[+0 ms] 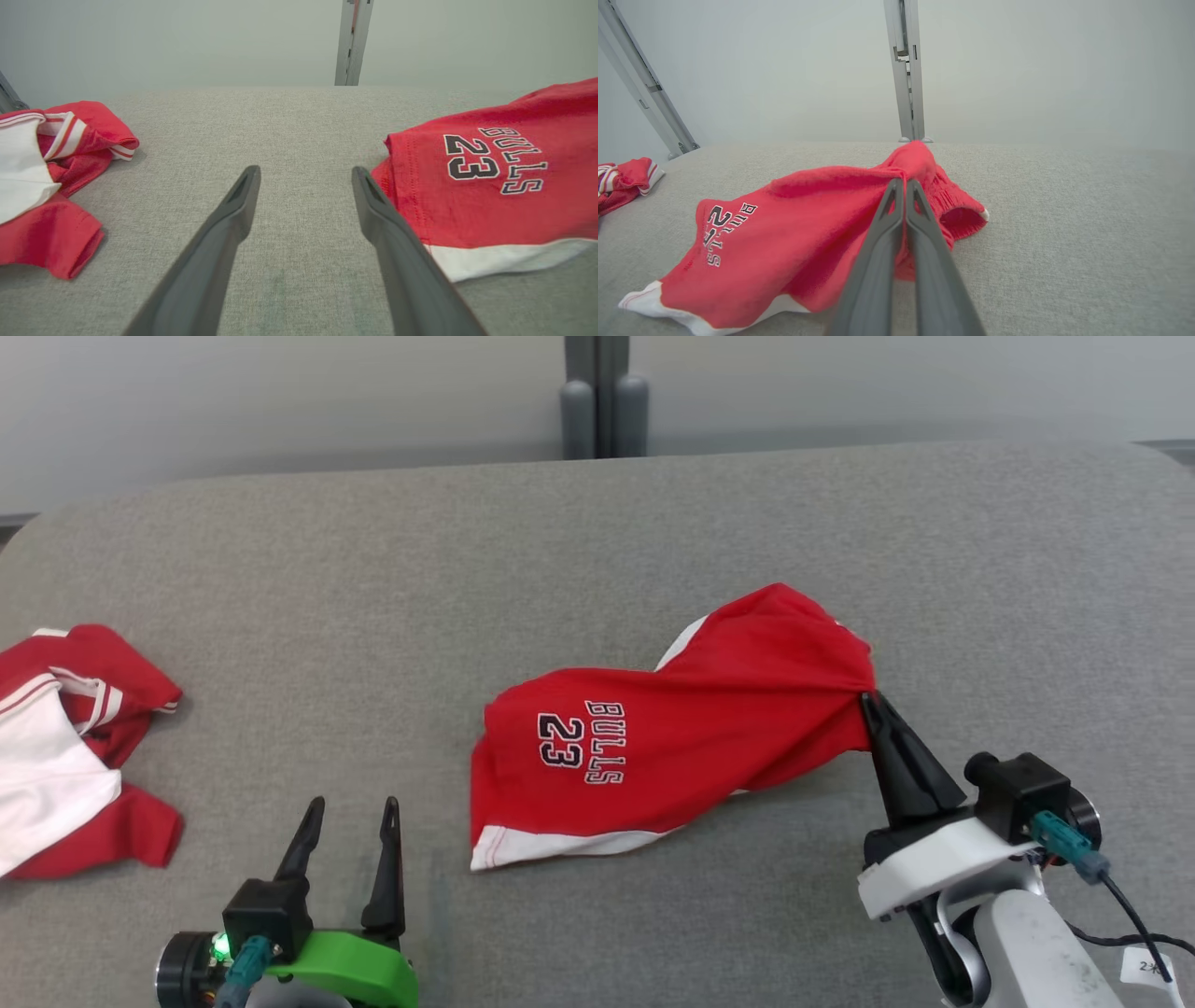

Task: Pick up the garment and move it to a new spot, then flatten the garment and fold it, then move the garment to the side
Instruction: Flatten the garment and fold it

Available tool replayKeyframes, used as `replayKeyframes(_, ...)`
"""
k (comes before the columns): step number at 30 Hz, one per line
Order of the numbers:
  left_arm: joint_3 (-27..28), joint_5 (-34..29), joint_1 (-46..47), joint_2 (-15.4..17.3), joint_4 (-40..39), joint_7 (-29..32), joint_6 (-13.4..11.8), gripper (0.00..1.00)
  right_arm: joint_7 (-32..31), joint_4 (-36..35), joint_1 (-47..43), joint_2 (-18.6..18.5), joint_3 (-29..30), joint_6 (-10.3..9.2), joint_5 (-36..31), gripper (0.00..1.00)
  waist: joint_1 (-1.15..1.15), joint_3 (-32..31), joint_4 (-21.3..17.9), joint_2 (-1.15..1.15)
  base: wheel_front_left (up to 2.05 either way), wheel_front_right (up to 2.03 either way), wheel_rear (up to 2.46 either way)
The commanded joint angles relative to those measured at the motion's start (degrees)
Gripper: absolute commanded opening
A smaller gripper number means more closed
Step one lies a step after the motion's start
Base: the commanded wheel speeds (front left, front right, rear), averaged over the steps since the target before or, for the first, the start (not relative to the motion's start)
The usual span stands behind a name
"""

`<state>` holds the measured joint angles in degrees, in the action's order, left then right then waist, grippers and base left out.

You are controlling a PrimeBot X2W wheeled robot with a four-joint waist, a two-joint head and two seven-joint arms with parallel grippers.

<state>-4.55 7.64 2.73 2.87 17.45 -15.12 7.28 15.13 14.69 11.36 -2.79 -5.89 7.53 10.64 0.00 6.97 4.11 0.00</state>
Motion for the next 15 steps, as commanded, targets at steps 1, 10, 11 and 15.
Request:
replayKeyframes(1, -0.25, 0.61, -0.90, 0.09, 0.18, -0.06, -0.09, 1.00, 0.03, -1.14, -1.29, -0.28, 0.71, -0.08, -0.81, 0.00, 0.00, -3.05, -3.28, 0.00, 0.00, 0.00, 0.00)
replayKeyframes(10, -2.13, 1.21, -2.20, 0.09, 0.42, -0.05, -0.74, 1.00, 0.04, -6.78, -5.92, -2.37, 2.23, -0.08, -1.38, 0.00, 0.00, -3.43, -5.49, 0.00, 0.00, 0.00, 0.00)
replayKeyframes(11, -2.23, 1.20, -2.15, 0.09, 0.44, -0.05, -0.73, 1.00, 0.04, -7.24, -6.13, -2.47, 2.34, -0.08, -1.40, 0.00, 0.00, -3.14, -5.43, 0.00, 0.00, 0.00, 0.00)
replayKeyframes(15, -2.60, 0.85, -1.22, 0.09, 0.47, -0.05, -0.50, 1.00, 0.04, -7.53, -5.23, -2.31, 2.24, -0.08, -1.87, 0.00, 0.00, -1.41, -4.66, 0.00, 0.00, 0.00, 0.00)
